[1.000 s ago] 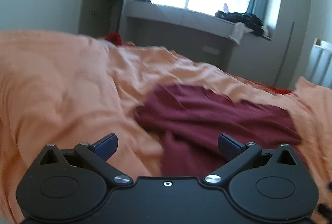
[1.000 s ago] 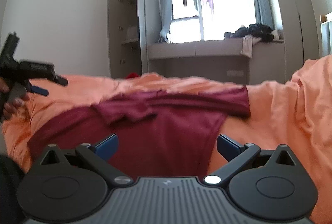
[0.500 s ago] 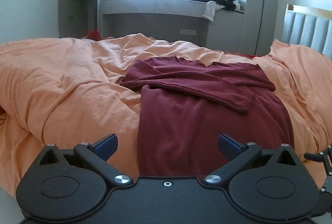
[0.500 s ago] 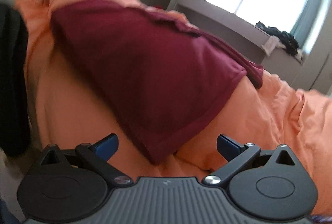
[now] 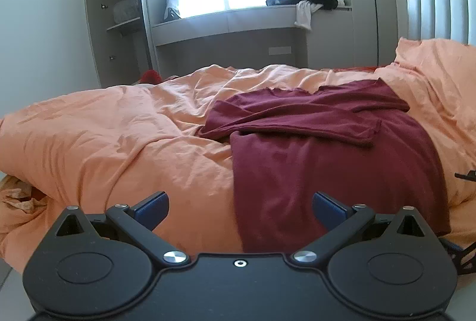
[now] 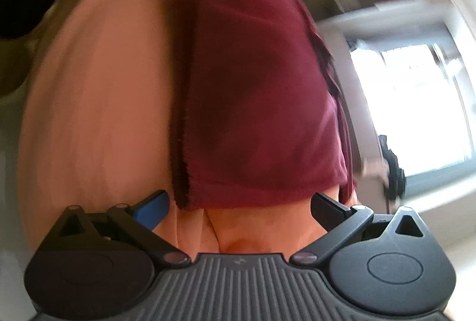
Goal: Fold small clothes
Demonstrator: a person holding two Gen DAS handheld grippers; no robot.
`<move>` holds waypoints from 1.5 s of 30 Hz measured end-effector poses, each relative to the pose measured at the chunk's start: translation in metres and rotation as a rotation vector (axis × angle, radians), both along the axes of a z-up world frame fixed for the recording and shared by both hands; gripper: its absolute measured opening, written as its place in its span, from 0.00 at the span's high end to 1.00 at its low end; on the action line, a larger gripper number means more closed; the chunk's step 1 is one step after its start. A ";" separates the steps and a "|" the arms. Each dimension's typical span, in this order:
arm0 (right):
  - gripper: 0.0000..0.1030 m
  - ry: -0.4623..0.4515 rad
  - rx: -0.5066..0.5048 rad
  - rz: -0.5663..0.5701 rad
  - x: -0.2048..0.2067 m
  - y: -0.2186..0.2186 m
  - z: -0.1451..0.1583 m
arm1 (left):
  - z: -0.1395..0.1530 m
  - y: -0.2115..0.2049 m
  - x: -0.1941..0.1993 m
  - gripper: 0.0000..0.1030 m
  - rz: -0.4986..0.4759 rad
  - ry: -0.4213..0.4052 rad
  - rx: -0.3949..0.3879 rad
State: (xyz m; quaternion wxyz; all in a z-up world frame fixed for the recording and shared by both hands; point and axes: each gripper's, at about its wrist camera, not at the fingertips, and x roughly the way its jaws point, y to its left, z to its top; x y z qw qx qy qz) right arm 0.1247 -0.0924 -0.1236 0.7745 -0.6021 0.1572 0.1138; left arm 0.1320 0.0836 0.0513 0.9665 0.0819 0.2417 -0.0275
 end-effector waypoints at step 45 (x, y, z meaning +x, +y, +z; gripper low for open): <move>0.93 -0.050 0.981 0.181 0.023 -0.089 0.209 | -0.030 -0.114 0.052 0.19 -0.240 0.028 0.334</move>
